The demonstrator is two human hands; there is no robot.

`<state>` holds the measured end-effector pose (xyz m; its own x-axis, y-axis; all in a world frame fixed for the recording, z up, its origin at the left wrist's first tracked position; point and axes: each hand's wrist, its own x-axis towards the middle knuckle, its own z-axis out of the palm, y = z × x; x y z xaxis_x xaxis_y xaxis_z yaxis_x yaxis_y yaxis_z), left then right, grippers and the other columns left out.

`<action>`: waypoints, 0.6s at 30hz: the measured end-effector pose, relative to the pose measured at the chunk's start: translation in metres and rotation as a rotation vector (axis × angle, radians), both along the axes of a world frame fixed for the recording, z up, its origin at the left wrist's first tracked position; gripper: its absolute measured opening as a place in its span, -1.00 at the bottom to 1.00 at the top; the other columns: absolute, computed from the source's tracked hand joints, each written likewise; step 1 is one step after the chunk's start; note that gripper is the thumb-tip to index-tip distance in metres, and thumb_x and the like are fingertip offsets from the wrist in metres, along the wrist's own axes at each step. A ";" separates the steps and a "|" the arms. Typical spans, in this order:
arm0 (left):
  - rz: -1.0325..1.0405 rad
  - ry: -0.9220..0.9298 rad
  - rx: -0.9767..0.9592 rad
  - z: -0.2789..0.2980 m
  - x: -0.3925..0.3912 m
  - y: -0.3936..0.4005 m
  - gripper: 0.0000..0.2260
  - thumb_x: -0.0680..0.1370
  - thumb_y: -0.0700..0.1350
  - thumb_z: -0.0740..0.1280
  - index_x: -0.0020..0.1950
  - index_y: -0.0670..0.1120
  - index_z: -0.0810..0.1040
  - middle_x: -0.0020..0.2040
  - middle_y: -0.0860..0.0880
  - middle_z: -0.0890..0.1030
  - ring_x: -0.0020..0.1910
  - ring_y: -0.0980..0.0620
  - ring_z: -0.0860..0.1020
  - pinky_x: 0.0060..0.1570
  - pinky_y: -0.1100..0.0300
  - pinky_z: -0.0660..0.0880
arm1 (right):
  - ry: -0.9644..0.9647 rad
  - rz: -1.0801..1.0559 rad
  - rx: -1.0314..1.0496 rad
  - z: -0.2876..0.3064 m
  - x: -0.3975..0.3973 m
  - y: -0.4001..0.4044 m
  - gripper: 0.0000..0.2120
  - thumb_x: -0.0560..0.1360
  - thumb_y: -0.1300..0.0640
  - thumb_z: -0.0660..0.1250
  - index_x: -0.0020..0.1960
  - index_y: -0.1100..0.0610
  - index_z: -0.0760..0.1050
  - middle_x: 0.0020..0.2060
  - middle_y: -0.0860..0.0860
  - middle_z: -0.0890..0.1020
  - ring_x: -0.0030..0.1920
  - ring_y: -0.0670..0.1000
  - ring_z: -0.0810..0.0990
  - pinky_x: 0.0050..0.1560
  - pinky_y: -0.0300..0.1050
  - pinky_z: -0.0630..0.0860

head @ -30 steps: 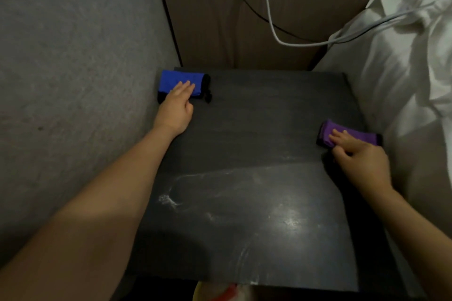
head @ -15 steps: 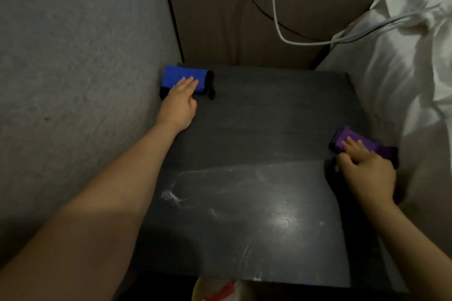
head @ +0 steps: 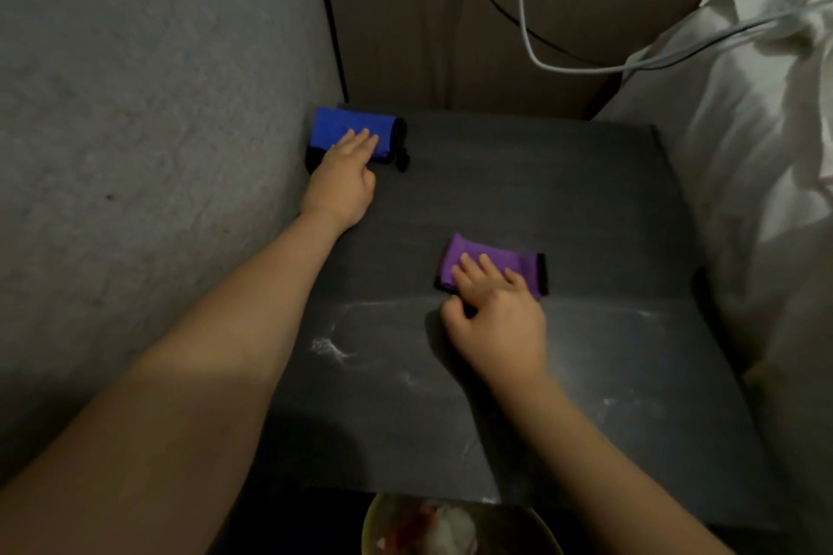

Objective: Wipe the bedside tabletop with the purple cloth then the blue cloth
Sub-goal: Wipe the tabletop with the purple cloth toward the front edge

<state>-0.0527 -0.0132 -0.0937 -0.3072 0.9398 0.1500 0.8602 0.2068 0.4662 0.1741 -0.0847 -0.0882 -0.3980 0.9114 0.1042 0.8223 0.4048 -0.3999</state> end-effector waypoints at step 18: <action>-0.025 0.183 -0.126 0.006 0.002 0.001 -0.52 0.58 -0.23 0.08 0.50 -0.13 0.09 0.53 -0.09 0.13 0.53 -0.02 0.06 0.49 0.16 -0.03 | 0.081 0.390 -0.099 0.006 -0.113 -0.060 -0.45 0.22 0.02 0.11 0.12 0.14 0.58 0.08 0.05 0.66 0.19 0.07 0.56 0.20 -0.01 0.45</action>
